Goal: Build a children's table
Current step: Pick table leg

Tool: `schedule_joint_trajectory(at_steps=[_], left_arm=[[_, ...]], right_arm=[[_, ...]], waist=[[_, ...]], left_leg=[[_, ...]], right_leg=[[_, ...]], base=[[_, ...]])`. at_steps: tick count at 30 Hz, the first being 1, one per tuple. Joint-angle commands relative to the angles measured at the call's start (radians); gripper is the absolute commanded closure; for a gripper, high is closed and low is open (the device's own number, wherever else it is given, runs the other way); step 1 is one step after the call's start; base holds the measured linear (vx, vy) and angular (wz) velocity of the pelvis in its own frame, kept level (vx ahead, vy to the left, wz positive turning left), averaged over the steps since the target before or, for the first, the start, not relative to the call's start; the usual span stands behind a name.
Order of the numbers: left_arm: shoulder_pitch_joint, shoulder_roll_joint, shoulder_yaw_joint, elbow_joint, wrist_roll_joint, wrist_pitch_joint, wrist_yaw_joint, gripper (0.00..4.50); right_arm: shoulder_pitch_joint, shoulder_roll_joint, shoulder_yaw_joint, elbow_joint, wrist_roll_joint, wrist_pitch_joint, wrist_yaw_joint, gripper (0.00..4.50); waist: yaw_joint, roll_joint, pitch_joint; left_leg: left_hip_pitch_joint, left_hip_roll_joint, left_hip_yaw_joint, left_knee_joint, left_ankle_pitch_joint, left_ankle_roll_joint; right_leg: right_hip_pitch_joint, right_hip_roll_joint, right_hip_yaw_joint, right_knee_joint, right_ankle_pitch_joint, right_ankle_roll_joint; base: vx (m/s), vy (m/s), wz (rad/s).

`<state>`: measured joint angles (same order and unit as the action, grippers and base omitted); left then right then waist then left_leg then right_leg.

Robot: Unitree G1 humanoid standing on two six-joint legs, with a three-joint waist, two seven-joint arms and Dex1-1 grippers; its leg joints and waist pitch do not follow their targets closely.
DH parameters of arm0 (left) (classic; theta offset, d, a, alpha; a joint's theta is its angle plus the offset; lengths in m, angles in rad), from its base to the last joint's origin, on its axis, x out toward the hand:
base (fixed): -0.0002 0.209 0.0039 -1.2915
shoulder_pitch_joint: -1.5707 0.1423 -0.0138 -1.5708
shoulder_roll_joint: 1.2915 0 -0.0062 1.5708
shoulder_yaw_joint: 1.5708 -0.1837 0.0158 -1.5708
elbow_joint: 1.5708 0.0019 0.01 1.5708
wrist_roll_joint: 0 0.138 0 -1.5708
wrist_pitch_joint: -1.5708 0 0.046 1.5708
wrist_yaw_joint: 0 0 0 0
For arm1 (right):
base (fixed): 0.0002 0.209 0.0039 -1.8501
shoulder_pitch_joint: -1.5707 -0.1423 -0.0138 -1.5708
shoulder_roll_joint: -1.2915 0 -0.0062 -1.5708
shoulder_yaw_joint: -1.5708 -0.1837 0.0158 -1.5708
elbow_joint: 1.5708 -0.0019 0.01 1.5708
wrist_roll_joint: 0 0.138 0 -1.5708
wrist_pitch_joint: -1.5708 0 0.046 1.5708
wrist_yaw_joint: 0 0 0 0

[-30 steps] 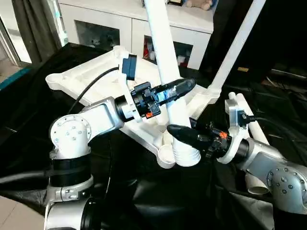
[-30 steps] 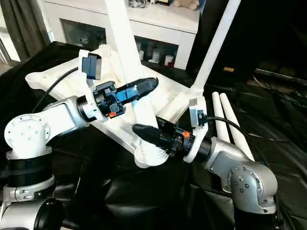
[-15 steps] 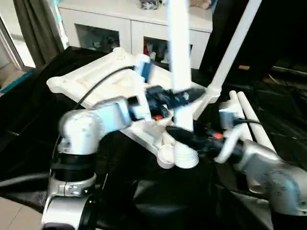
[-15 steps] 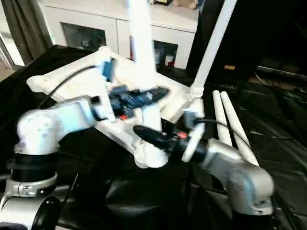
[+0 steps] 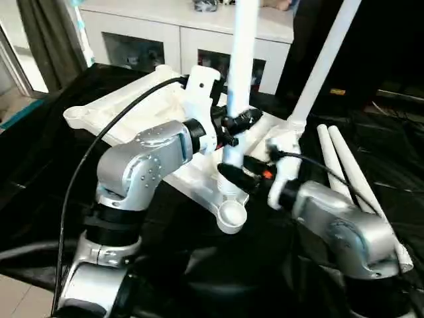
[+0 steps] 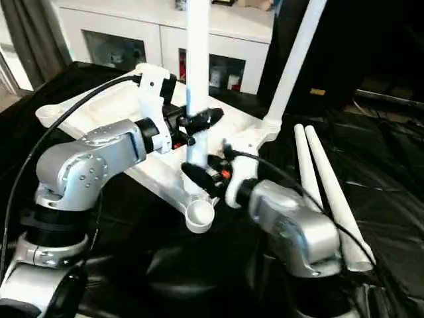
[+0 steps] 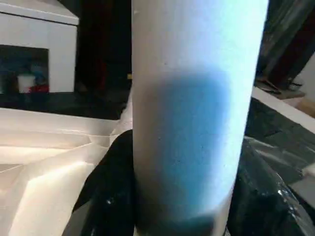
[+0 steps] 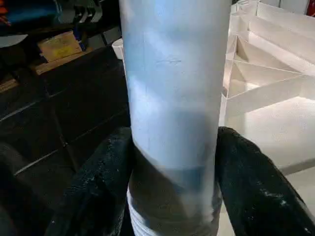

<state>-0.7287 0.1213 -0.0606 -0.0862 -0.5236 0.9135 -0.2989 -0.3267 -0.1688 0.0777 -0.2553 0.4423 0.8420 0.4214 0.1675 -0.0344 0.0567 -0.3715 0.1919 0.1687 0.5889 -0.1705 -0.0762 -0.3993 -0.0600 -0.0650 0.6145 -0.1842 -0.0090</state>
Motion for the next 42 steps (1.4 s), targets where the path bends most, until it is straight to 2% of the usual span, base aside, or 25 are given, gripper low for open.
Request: schedule_joint_trajectory(at_steps=[1,2,7,14,15,16,17,18,20,21,23,24,27,28,32,33,42], left_arm=[[-0.003,-0.006,-0.004,-0.035,0.006,0.004,0.006,2.59],[-0.002,-0.006,-0.004,-0.037,0.006,0.005,0.009,2.59],[0.000,-0.012,0.013,-0.044,-0.011,0.022,0.012,2.59],[0.007,-0.014,0.013,-0.062,-0.037,0.028,-0.021,2.59],[0.009,-0.007,0.004,-0.067,-0.037,0.024,-0.036,2.03],[0.013,-0.016,0.025,-0.068,-0.078,0.040,-0.058,2.03],[0.013,-0.016,0.025,-0.068,-0.078,0.040,-0.058,1.89],[0.023,-0.025,0.066,-0.068,-0.157,0.068,-0.113,1.89],[0.028,-0.028,0.096,-0.064,-0.206,0.085,-0.149,1.72],[0.039,-0.024,0.125,-0.061,-0.263,0.094,-0.207,1.52],[0.048,-0.015,0.141,-0.057,-0.301,0.092,-0.260,1.47],[0.060,0.015,0.155,-0.052,-0.357,0.092,-0.362,1.42],[0.063,0.033,0.157,-0.047,-0.373,0.089,-0.410,1.38],[0.064,0.045,0.156,-0.046,-0.382,0.091,-0.436,1.70],[0.063,0.090,0.137,-0.045,-0.393,0.112,-0.502,1.82],[0.063,0.098,0.133,-0.043,-0.397,0.114,-0.512,2.09],[0.070,0.114,0.109,-0.038,-0.397,0.102,-0.544,2.49]], right_arm=[[-0.022,-0.002,0.003,0.008,0.005,-0.008,0.006,2.29],[-0.023,-0.002,0.004,0.009,0.006,-0.009,0.010,2.37],[-0.020,-0.011,0.009,0.007,0.022,-0.013,0.039,2.52],[0.000,-0.032,0.008,-0.003,0.037,-0.025,0.084,2.54],[0.002,-0.038,0.007,-0.005,0.041,-0.028,0.095,2.54],[0.007,-0.052,0.007,-0.009,0.048,-0.040,0.125,2.54],[0.007,-0.052,0.007,-0.009,0.048,-0.040,0.125,2.54],[0.022,-0.087,0.002,-0.022,0.074,-0.067,0.204,2.54],[0.031,-0.106,-0.006,-0.033,0.097,-0.076,0.253,2.54],[0.043,-0.130,-0.019,-0.045,0.127,-0.076,0.306,2.55],[0.050,-0.149,-0.027,-0.051,0.151,-0.070,0.346,2.56],[0.061,-0.184,-0.034,-0.059,0.188,-0.058,0.416,2.56],[0.067,-0.202,-0.032,-0.059,0.198,-0.061,0.449,2.56],[0.069,-0.212,-0.030,-0.057,0.203,-0.063,0.465,2.56],[0.068,-0.244,-0.018,-0.042,0.212,-0.076,0.509,2.56],[0.068,-0.249,-0.016,-0.040,0.215,-0.079,0.515,2.56],[0.070,-0.274,0.000,-0.033,0.218,-0.081,0.554,2.57]], waist=[[-0.001,0.003,-0.068],[-0.001,0.006,-0.068],[0.000,0.003,-0.066],[0.001,0.002,-0.069],[0.001,0.003,-0.069],[0.001,0.002,-0.069],[0.003,0.002,-0.069],[0.003,0.002,-0.070],[0.004,0.000,-0.068],[0.005,0.000,-0.067],[0.006,-0.002,-0.067],[0.007,-0.003,-0.066],[0.006,0.000,-0.065],[0.006,-0.001,-0.062],[0.009,-0.001,-0.063],[0.008,-0.001,-0.063],[0.011,0.002,-0.067]], left_leg=[[0.011,0.031,-0.014,-0.070,-0.179,-0.060],[0.012,0.032,-0.015,-0.070,-0.184,-0.062],[0.013,0.032,-0.014,-0.071,-0.198,-0.062],[0.009,0.030,-0.014,-0.068,-0.171,-0.054],[0.009,0.031,-0.014,-0.068,-0.168,-0.053],[0.009,0.030,-0.013,-0.067,-0.166,-0.052],[0.009,0.030,-0.013,-0.067,-0.167,-0.050],[0.009,0.030,-0.012,-0.065,-0.169,-0.046],[0.007,0.030,-0.010,-0.064,-0.170,-0.036],[0.006,0.030,-0.011,-0.063,-0.170,-0.028],[0.007,0.028,-0.009,-0.062,-0.173,-0.019],[0.006,0.029,-0.010,-0.064,-0.177,-0.013],[0.010,0.031,-0.011,-0.066,-0.193,-0.013],[0.011,0.032,-0.010,-0.067,-0.204,-0.014],[0.013,0.034,-0.013,-0.069,-0.211,-0.021],[0.013,0.034,-0.013,-0.070,-0.209,-0.021],[0.010,0.034,-0.013,-0.067,-0.189,-0.024]], right_leg=[[0.052,-0.078,0.048,-0.070,-0.192,-0.092],[0.050,-0.078,0.049,-0.071,-0.202,-0.087],[0.048,-0.079,0.049,-0.076,-0.239,-0.068],[0.050,-0.078,0.049,-0.073,-0.205,-0.072],[0.050,-0.078,0.049,-0.072,-0.200,-0.073],[0.051,-0.077,0.049,-0.070,-0.191,-0.077],[0.051,-0.078,0.049,-0.071,-0.190,-0.080],[0.052,-0.079,0.048,-0.070,-0.187,-0.091],[0.054,-0.079,0.048,-0.070,-0.181,-0.110],[0.054,-0.078,0.047,-0.071,-0.185,-0.117],[0.054,-0.080,0.047,-0.074,-0.206,-0.118],[0.055,-0.079,0.047,-0.076,-0.236,-0.114],[0.050,-0.079,0.047,-0.079,-0.267,-0.106],[0.048,-0.080,0.047,-0.083,-0.298,-0.101],[0.047,-0.080,0.047,-0.084,-0.332,-0.085],[0.046,-0.080,0.047,-0.084,-0.329,-0.086],[0.050,-0.080,0.047,-0.076,-0.261,-0.116]], base=[[0.000,0.000,0.00],[0.000,0.000,0.00],[0.000,0.000,0.00],[0.000,0.000,0.00],[0.000,0.000,0.00],[0.000,0.000,0.00],[0.000,0.000,0.00],[0.000,0.000,0.00],[0.000,0.000,0.00],[0.000,0.000,0.00],[0.000,0.000,0.00],[0.000,0.000,0.00],[0.000,0.000,0.00],[0.000,0.000,0.00],[0.000,0.000,0.00],[0.000,0.000,0.00],[0.000,0.000,0.00]])
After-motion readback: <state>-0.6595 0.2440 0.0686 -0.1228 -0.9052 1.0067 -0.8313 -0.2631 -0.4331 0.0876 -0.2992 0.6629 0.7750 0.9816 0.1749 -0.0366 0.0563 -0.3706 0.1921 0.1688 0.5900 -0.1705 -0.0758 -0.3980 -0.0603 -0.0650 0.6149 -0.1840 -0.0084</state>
